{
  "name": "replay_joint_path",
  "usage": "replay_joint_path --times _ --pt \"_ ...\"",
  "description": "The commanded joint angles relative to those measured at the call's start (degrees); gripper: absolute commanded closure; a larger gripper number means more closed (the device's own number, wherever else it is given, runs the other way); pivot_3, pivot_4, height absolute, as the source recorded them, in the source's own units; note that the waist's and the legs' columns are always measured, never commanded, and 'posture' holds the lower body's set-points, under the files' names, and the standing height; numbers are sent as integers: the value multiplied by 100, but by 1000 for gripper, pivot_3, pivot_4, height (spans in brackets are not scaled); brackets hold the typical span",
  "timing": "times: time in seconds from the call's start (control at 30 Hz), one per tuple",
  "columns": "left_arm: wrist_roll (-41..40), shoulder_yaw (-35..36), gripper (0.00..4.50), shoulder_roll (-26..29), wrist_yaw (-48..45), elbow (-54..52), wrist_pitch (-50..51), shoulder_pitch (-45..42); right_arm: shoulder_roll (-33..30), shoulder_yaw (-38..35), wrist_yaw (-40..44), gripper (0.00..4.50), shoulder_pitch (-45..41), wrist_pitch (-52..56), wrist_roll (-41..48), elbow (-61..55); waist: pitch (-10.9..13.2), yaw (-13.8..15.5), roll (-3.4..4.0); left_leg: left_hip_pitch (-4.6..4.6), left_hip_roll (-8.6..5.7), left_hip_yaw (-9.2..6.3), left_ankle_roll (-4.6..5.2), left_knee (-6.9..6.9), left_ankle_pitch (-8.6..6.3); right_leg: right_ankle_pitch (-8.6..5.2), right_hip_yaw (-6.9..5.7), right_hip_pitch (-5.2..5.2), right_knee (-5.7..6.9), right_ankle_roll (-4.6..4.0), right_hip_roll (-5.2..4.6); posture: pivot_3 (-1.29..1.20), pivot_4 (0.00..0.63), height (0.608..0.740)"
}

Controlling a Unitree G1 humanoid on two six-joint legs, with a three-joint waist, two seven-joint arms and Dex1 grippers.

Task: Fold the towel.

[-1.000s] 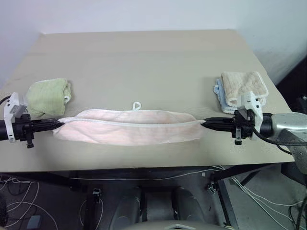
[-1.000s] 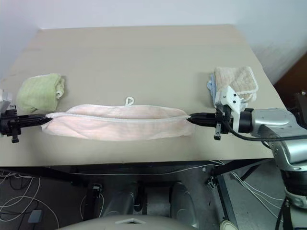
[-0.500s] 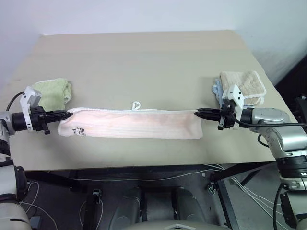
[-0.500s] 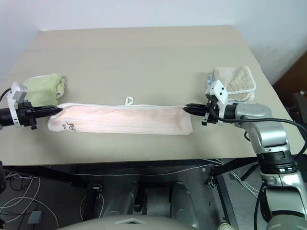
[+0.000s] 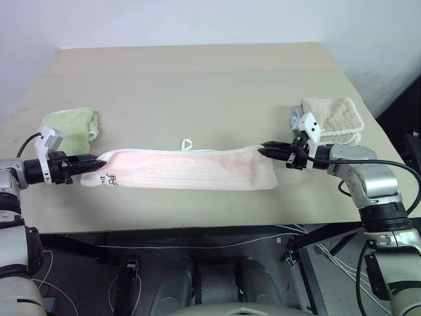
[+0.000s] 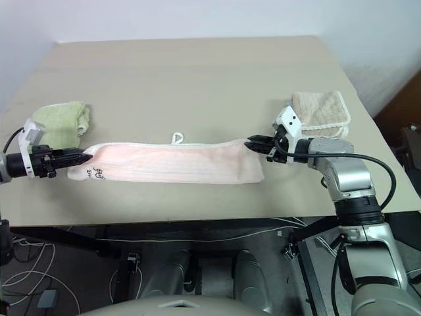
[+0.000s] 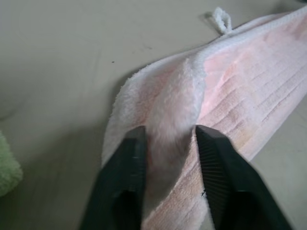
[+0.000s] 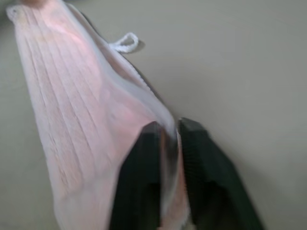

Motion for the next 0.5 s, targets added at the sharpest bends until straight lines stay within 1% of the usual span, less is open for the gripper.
replay_joint_path --times 0.03,0.13,0.17,0.2,0.23,0.27,0.43,0.5 --pt "-57 224 1464 191 137 48 -59 -139 45 -220 12 2500 -184 9 157 -174 0 1 0 0 0 0 0 1 0 0 0 1 0 0 0 0 150 740" --pt "-121 402 440 213 411 19 -358 -48 33 -233 -22 1502 -157 13 144 -255 0 1 0 0 0 0 0 4 0 0 0 1 0 0 0 0 150 740" --pt "-200 573 93 173 686 30 -543 -40 41 -258 -87 1171 -148 -1 122 -260 0 2 0 0 0 0 0 4 0 0 0 1 1 0 -1 0 150 740" --pt "-249 696 0 140 875 42 -667 -42 48 -275 -133 850 -147 -11 108 -256 0 4 0 0 0 -1 0 4 0 0 0 0 1 0 -2 0 150 740" --pt "-381 906 0 83 1126 58 -779 -79 40 -309 -164 463 -126 -17 115 -270 0 6 0 0 0 -1 -1 4 0 0 0 0 2 0 -2 0 150 740" --pt "-538 1075 0 64 1178 22 -646 -107 -8 -357 -195 168 -75 73 152 -327 0 8 0 0 0 -2 -1 5 -1 0 0 -1 2 0 -2 0 150 740" --pt "-844 1316 0 32 950 -536 -260 213 -77 -811 -481 168 80 866 586 -597 0 9 0 -1 -1 -1 -1 5 -1 0 1 0 2 0 -4 0 150 740" --pt "-1130 1399 0 -6 783 -1074 246 355 -77 -989 -522 168 190 1230 866 -871 0 10 0 -1 -1 -1 -1 5 -1 0 1 1 3 0 -5 0 150 740"
